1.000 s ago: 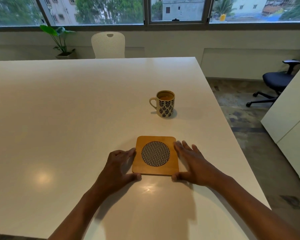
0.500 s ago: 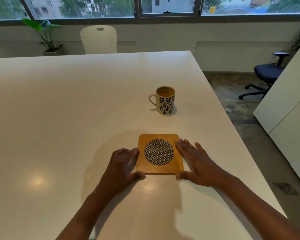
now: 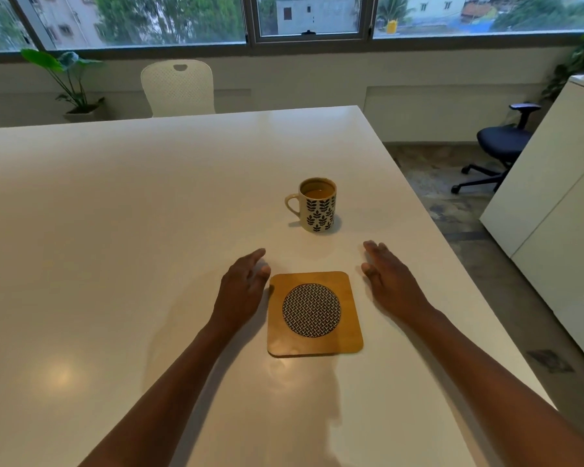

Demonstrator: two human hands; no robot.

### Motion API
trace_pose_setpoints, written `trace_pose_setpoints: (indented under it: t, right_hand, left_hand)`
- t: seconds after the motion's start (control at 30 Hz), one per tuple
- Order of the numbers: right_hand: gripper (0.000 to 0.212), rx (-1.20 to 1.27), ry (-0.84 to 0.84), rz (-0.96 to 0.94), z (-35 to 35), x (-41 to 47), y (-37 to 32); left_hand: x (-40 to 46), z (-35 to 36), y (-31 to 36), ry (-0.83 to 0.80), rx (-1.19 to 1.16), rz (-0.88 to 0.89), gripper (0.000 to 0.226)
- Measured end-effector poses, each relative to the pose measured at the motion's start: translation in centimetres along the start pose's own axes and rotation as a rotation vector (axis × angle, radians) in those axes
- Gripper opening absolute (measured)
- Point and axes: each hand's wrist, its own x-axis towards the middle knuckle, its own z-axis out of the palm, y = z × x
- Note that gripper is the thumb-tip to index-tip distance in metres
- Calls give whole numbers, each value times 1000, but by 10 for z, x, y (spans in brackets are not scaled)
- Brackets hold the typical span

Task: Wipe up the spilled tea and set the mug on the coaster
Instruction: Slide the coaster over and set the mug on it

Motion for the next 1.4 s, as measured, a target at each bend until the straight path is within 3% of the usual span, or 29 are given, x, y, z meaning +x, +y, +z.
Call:
trace_pose_setpoints:
  t: [0.13, 0.27, 0.57, 0.8, 1.13, 1.4]
  right_hand:
    - [55, -303, -22, 19, 9, 14, -2]
    - [58, -404, -66, 33, 12, 16, 0]
    - [59, -393, -62, 56, 14, 17, 2]
    - [59, -383, -41, 66, 15, 17, 2]
    - [58, -360, -31, 74, 14, 16, 0]
    - [57, -351, -24, 69, 14, 16, 1]
  left_hand:
    - [40, 9, -1, 1, -22, 26, 38]
    - [83, 18, 11, 5, -52, 35, 41]
    - [147, 32, 34, -102, -367, -123, 34]
    - [158, 50, 35, -80, -577, -221, 34]
    - [177, 55, 28, -106, -624, -309, 42]
    - [183, 58, 21, -112, -634, -264, 51]
